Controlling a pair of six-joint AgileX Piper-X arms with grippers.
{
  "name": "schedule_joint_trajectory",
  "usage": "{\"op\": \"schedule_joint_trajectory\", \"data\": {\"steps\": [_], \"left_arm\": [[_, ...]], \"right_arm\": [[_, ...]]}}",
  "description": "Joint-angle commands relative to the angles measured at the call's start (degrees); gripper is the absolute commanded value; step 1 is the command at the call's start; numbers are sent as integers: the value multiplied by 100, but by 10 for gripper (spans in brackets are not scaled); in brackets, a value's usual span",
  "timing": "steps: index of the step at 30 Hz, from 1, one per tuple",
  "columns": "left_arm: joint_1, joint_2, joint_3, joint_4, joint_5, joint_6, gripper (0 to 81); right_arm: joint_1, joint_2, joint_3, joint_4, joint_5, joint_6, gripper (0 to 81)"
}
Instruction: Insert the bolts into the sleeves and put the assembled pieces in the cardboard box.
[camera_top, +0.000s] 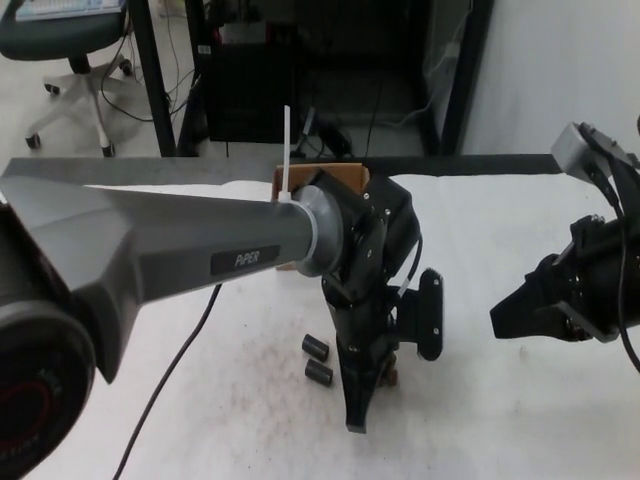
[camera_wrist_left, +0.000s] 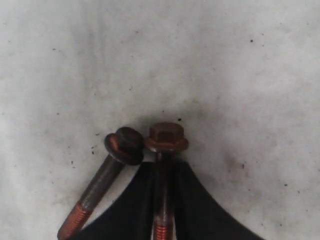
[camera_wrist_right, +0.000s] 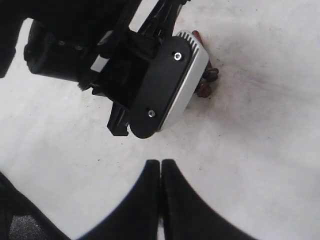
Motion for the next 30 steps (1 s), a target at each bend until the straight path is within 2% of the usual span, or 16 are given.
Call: {"op": "schedule_joint_trajectory", "data": {"steps": [1, 7, 12, 15, 19, 23, 27, 30], "left_arm": [[-66, 77, -124, -13, -22, -112, 0], [-292, 23, -521, 792, -22, -559, 0], [-396, 24, -642, 1664, 51, -1403, 0], [-394, 24, -566, 1915, 51, -1421, 0], [-394, 24, -568, 1749, 122, -1446, 0], [-394, 36, -568, 1195, 175, -2067, 0], [-394, 61, -568, 984, 540, -2059, 0], [-394, 92, -544, 983, 556, -2059, 0]], "right_arm": [[-12, -99, 0, 8, -73, -22, 8], [-12, -111, 0, 8, -73, -38, 8], [-12, -111, 0, 8, -73, -38, 8], [-12, -111, 0, 8, -73, -38, 8], [-12, -111, 0, 8, -73, -38, 8], [-12, -111, 0, 8, -73, -38, 8], [-12, -111, 0, 8, -73, -38, 8], [-22, -111, 0, 8, -73, -38, 8]]}}
